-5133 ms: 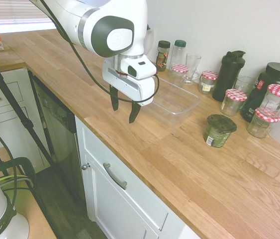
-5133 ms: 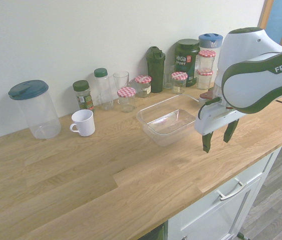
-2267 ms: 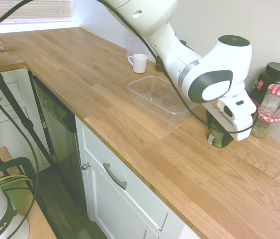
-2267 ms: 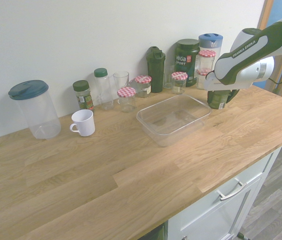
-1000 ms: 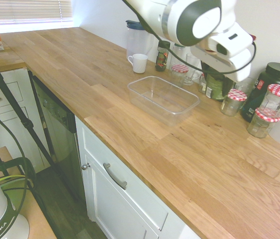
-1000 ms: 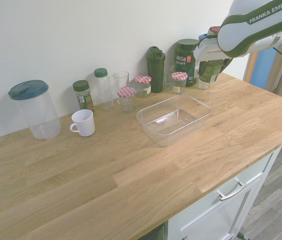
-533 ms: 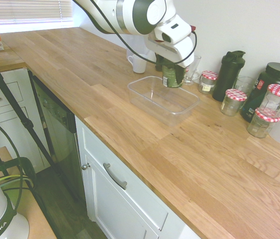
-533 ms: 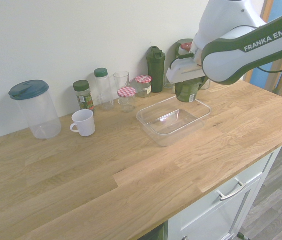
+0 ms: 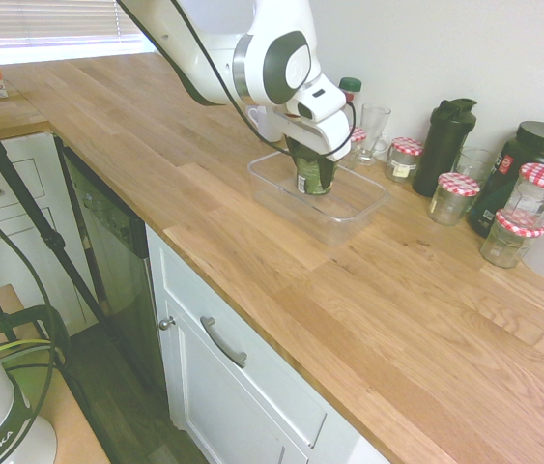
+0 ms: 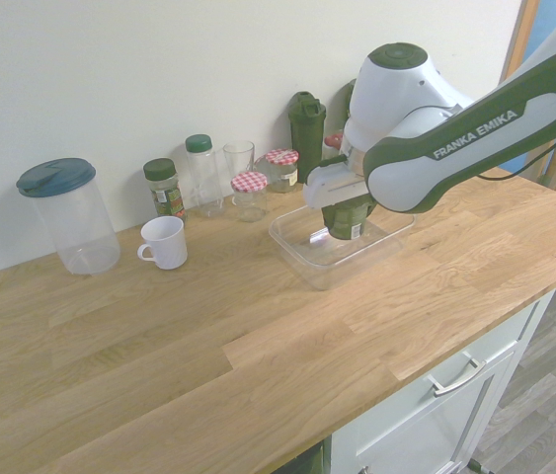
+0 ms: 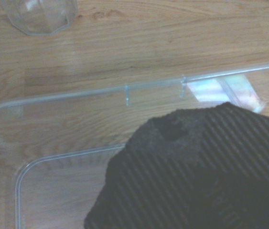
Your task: Put the cereal into the container
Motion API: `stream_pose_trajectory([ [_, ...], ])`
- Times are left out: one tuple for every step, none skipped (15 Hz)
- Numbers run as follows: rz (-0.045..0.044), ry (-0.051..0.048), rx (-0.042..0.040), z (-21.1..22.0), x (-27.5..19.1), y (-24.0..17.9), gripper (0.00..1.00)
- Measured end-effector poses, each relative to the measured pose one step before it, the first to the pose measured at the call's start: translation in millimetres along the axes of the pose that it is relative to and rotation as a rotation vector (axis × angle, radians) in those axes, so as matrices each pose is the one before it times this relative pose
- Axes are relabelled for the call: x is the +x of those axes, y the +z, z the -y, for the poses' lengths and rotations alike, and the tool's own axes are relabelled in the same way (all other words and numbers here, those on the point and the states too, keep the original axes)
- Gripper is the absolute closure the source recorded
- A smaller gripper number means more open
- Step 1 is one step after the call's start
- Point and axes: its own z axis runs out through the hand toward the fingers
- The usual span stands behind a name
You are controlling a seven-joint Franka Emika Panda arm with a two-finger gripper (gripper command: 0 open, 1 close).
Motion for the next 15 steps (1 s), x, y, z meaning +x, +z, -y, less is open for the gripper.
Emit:
stream_pose_trajectory([
  [0.00384, 0.00012, -0.00266, 5.2, 1.97, 8.96, 1.0],
  [0.00377, 0.00168, -0.00194, 4.7, 1.76, 7.89, 1.0],
  [0.0022, 0.00265, -0.00071, 4.28, 1.88, 6.13, 1.0],
  [0.00107, 0.00508, -0.0002, 3.31, 2.53, 4.73, 1.0],
  [0.00098, 0.00459, -0.00115, 2.14, 2.14, 4.08, 1.0],
  [0.00015, 0.00462, -0.00223, 1.11, 2.23, 3.62, 1.0],
  [-0.0007, 0.00516, -0.00422, -0.65, 2.82, 3.87, 1.0],
  [0.00051, 0.00447, -0.00187, -0.34, 1.7, 3.31, 1.0],
  [0.00192, 0.00338, -0.00105, -0.11, 0.55, 2.52, 1.0],
  [0.00129, 0.00084, -0.00132, 0.24, 0.26, 2.0, 1.0],
  [0.00029, -0.001, 0.00024, 1.43, -0.27, 1.24, 0.0],
  [0.00002, -0.00078, 0.00054, 1.43, -0.04, 1.1, 0.0],
  [0.00061, 0.00165, 0.0003, 1.24, 0.42, 1.42, 0.0],
  [0.00191, 0.00614, 0.00095, 1.09, 1.18, 1.39, 0.0],
  [-0.00028, 0.00497, 0.00078, 1.14, 2.1, 1.48, 0.0],
])
